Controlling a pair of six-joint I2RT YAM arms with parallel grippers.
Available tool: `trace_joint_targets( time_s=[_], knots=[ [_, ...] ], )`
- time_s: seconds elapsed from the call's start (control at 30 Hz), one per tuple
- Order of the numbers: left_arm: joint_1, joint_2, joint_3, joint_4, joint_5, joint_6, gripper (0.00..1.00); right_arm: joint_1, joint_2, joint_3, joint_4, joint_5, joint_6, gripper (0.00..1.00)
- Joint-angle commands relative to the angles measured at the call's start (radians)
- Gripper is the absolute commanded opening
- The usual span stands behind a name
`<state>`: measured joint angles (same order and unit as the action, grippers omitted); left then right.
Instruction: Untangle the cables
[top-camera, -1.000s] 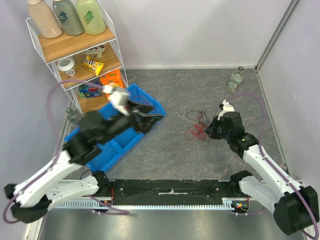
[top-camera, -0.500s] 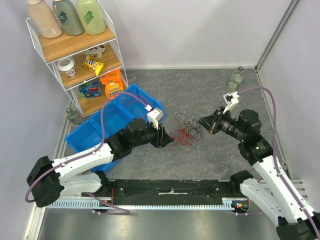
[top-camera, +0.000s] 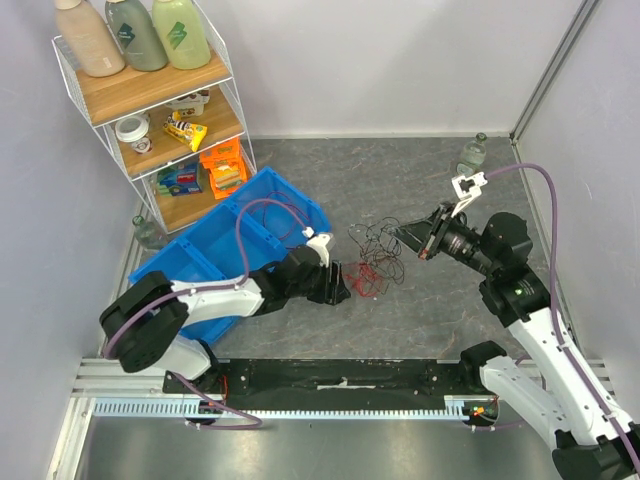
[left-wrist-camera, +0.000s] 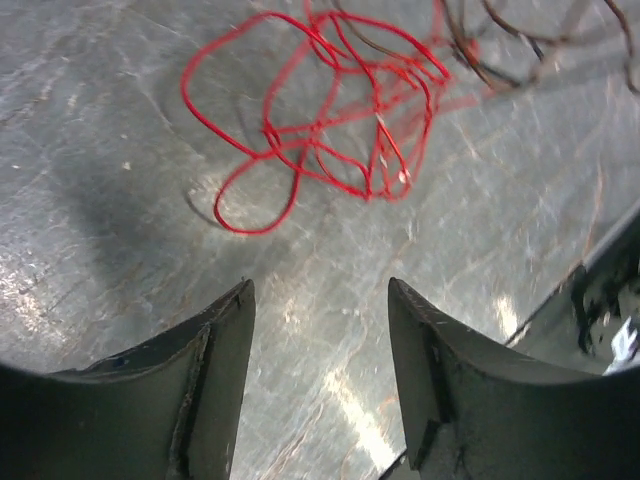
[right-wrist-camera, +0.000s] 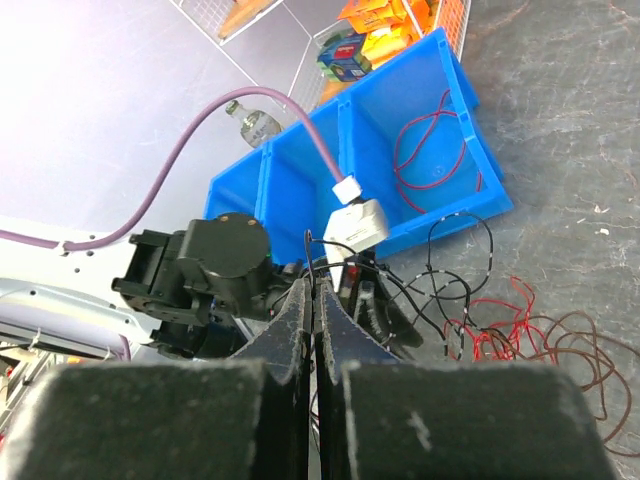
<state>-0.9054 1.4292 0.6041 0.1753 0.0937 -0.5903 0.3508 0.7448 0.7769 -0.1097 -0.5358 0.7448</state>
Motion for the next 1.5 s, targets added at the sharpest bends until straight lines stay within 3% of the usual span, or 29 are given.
trace_joint_targets(
  time_s=[0.0,0.17,0.27,0.37,0.5,0.57,0.67,0.77,0.93,1.1,1.47],
  knots=[
    [-0.001,0.072,0.115,-0.023,-0.143,-0.169,0.64,0.001,-0.018,0.029,0.044,-0.032,0.007,0.0],
    [0.0,0.207,0.204,-0.026,-0.152,-0.215,0.79,0.001,-0.051,-0.007,0.042,-0.007,0.018,0.0],
    [0.002,0.29,0.276,-0.066,-0.149,-0.209,0.77,0.001,-0.038,0.012,0.039,-0.018,0.011,0.0],
    [0.002,0.327,0.286,-0.076,-0.141,-0.209,0.61,0.001,-0.03,0.036,0.007,-0.015,-0.015,0.0],
    [0.0,0.272,0.214,-0.016,-0.146,-0.2,0.28,0.001,-0.074,0.013,-0.051,0.063,-0.054,0.0],
    [0.0,0.199,0.181,-0.025,-0.166,-0.183,0.13,-0.001,-0.093,0.019,-0.137,0.176,-0.097,0.0],
    [-0.001,0.047,0.125,-0.04,-0.198,-0.137,0.02,0.001,-0.104,0.09,-0.335,0.528,-0.146,0.0],
    [-0.001,-0.122,0.06,-0.063,-0.23,-0.074,0.02,0.0,-0.149,0.145,-0.45,0.865,-0.169,0.0],
    [-0.001,-0.353,-0.021,-0.131,-0.331,-0.003,0.02,0.001,-0.309,0.166,-0.45,1.135,-0.229,0.0],
    [0.003,-0.501,-0.003,-0.253,-0.454,0.076,0.02,0.001,-0.346,0.225,-0.472,1.42,-0.289,0.0],
    [0.007,-0.641,0.019,-0.417,-0.647,0.113,0.02,0.011,-0.348,0.369,-0.472,1.715,-0.409,0.0]
  ],
)
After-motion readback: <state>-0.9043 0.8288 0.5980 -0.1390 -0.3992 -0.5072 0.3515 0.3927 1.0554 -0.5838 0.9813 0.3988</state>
